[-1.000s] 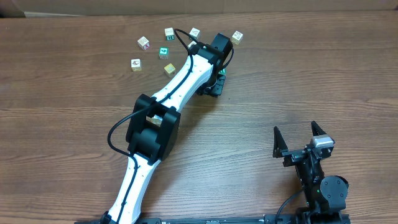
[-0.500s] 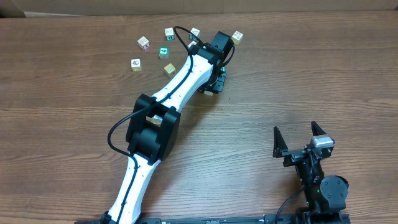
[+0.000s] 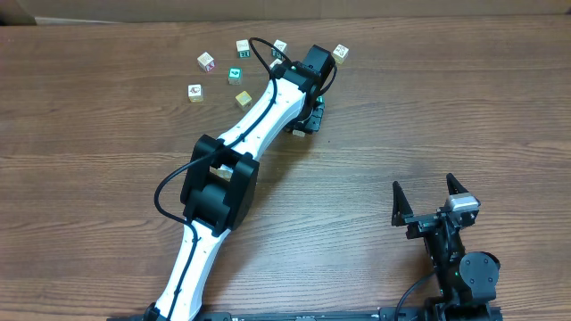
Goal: Form a tower
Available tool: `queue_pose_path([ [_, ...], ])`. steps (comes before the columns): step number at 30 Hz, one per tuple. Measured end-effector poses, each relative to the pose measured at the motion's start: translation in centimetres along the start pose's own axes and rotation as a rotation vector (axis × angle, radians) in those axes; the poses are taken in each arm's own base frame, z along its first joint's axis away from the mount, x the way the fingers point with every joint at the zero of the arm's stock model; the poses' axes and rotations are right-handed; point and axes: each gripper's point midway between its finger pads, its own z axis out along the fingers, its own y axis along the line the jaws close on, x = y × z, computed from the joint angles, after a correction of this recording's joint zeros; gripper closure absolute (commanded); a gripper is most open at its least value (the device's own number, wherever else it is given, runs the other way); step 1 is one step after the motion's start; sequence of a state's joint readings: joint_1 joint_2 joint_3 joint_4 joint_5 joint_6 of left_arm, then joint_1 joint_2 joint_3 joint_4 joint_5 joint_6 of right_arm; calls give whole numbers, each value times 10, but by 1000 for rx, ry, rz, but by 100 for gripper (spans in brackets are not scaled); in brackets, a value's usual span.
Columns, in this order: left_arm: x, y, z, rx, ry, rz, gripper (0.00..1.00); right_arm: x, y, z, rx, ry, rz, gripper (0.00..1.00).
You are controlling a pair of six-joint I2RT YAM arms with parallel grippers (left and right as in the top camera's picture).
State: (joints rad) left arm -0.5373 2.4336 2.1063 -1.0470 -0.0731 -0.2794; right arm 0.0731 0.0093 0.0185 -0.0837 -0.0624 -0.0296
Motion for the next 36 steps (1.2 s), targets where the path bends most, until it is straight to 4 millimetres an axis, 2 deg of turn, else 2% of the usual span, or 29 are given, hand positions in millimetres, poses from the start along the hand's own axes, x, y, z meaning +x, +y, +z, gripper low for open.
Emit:
queue_pose_path([
  [3, 0, 0, 0, 0, 0, 3, 48, 0, 0, 0, 0, 0, 0, 0],
  [5, 0, 0, 0, 0, 0, 2, 38, 0, 0, 0, 0, 0, 0, 0],
  [11, 5, 3, -4, -11, 26, 2, 36, 0, 0, 0, 0, 0, 0, 0],
  [13, 1, 5, -11, -10, 20, -2, 35, 0, 0, 0, 0, 0, 0, 0],
  [17, -21, 19, -40, 1, -43, -40, 33, 0, 0, 0, 0, 0, 0, 0],
  [18, -27, 28, -51, 3, -64, -60, 30, 0, 0, 0, 0, 0, 0, 0],
  [21, -45, 61, -83, 5, -137, -140, 10, 0, 0, 0, 0, 0, 0, 0],
  [23, -52, 96, -106, -4, -175, -225, 7, 0, 0, 0, 0, 0, 0, 0],
  [25, -54, 127, -120, -18, -195, -287, 6, 0, 0, 0, 0, 0, 0, 0],
  [27, -49, 164, -129, -38, -191, -358, 6, 0, 0, 0, 0, 0, 1, 0],
  [29, -35, 201, -130, -65, -155, -435, 6, 0, 0, 0, 0, 0, 0, 0],
  [35, 1, 279, -130, -115, -73, -600, 4, 0, 0, 0, 0, 0, 0, 0],
  [36, 6, 289, -131, -121, -66, -621, 0, 0, 0, 0, 0, 0, 0, 0],
])
